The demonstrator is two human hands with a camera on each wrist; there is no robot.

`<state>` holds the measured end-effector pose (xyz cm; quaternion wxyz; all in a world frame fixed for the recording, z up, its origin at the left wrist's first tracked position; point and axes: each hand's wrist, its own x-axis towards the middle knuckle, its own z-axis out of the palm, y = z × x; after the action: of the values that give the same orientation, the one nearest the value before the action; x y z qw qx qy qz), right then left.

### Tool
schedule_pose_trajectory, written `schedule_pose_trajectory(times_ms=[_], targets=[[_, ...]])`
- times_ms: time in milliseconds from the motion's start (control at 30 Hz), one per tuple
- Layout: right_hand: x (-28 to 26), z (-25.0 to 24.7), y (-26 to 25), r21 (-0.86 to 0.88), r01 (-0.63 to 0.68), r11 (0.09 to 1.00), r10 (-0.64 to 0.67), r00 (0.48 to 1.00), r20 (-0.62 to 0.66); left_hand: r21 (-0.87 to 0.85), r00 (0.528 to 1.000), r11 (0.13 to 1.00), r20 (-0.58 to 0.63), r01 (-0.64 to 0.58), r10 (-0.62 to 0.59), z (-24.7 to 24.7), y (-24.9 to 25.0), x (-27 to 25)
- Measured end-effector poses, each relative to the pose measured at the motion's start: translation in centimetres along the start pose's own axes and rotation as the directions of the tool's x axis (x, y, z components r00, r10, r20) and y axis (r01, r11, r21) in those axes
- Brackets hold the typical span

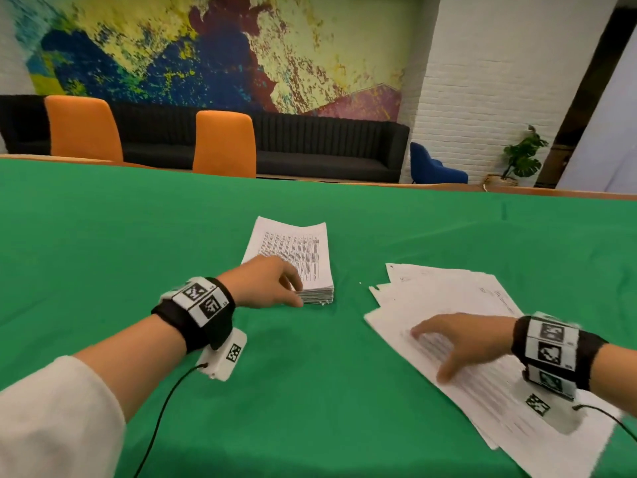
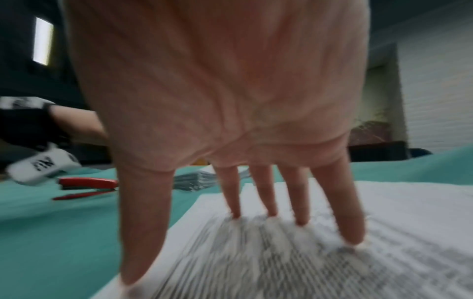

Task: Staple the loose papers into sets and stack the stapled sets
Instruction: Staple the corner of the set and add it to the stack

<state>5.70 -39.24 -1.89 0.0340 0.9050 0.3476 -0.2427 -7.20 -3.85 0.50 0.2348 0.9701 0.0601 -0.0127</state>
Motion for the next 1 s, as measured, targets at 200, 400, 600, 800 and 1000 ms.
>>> schedule_pose_trajectory(times_ms=[200,400,600,800,1000], targets=[[-1.2,-1.0,1.3,0.195,-0.006,0.981,0.027,0.994,-0.106,0.048,0.989,0.995,0.127,-0.084,0.077,4.2,3.6,0.0],[0.2,-0.9,4.7,0.19,-0.333,0.924,0.357,0.928,-0.111,0.128,0.965,0.986,0.252,-0.107,0.072,7.6,5.8,0.5],[0.1,-1.3,2.8,0.292,-0.225,0.93,0.275,0.951,-0.141,0.042,0.973,0.998,0.228,-0.051,0.04,8.5,6.6,0.7],[-0.5,-4.0,-2.1,0.238,0.108,0.965,-0.039,0.96,-0.277,-0.462,0.991,0.885,0.131,0.064,-0.003,7.1,4.1,-1.6],[2.3,-2.7,-8.8,0.014,0.274,0.962,-0.238,0.858,-0.455,-0.426,0.98,0.883,0.077,0.199,-0.184,4.1,0.3,-6.2]])
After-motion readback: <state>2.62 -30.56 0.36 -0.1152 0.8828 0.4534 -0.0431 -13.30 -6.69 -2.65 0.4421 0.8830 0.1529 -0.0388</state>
